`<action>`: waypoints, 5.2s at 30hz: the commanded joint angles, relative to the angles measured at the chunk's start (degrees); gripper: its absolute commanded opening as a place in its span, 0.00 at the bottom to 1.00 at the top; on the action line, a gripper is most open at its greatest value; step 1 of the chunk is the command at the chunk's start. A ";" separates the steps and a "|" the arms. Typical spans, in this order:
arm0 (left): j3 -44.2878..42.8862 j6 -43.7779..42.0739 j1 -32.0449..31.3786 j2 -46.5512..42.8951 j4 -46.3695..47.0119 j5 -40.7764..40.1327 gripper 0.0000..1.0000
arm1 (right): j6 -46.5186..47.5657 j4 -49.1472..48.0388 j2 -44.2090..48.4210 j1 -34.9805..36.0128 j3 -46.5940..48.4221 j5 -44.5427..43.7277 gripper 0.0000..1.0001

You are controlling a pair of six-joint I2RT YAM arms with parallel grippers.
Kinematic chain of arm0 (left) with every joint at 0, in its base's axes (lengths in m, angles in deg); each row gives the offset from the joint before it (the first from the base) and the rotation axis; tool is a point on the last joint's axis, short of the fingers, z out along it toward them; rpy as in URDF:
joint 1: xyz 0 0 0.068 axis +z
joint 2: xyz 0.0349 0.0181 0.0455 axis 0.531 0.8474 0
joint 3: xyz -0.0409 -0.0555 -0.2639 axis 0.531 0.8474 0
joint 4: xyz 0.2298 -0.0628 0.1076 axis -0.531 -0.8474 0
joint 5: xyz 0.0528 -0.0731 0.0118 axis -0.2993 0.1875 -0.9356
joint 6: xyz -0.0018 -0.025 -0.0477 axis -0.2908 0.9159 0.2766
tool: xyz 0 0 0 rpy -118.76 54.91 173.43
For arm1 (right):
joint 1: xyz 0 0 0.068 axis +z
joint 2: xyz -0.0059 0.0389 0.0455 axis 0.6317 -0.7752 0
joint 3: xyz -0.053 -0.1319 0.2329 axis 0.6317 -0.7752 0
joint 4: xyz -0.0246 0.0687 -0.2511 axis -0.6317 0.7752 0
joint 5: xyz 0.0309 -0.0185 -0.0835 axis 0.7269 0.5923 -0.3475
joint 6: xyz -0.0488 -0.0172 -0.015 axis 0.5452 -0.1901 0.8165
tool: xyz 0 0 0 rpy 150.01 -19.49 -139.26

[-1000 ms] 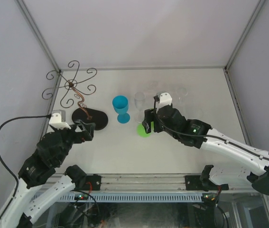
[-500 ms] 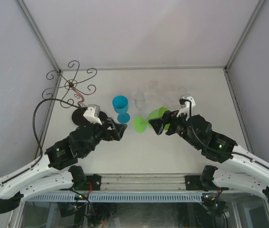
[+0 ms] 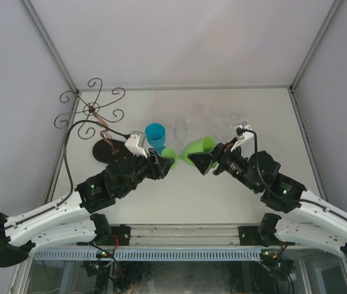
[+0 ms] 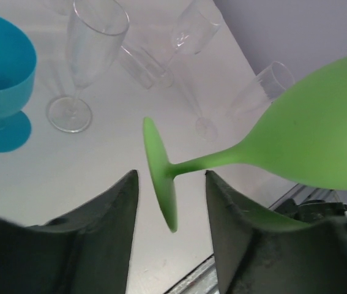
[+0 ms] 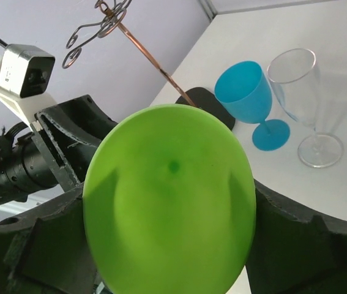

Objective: Place the wine glass upside down on the wine glass rack
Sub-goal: Turn the wine glass upside down at the wine rack.

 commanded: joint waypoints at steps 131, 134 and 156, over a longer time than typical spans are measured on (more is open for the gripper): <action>-9.47 -39.95 -0.21 -7.65 -23.21 -2.16 0.00 | 7.19 8.30 -22.82 -3.99 16.71 23.44 0.91; -9.54 -41.48 -0.27 -7.45 -23.23 -1.92 0.00 | 6.82 5.49 -23.48 -3.65 17.05 26.09 0.89; -8.35 -46.28 -0.25 -7.94 -22.90 4.45 0.00 | 9.13 -0.18 -33.88 0.08 21.00 33.90 0.64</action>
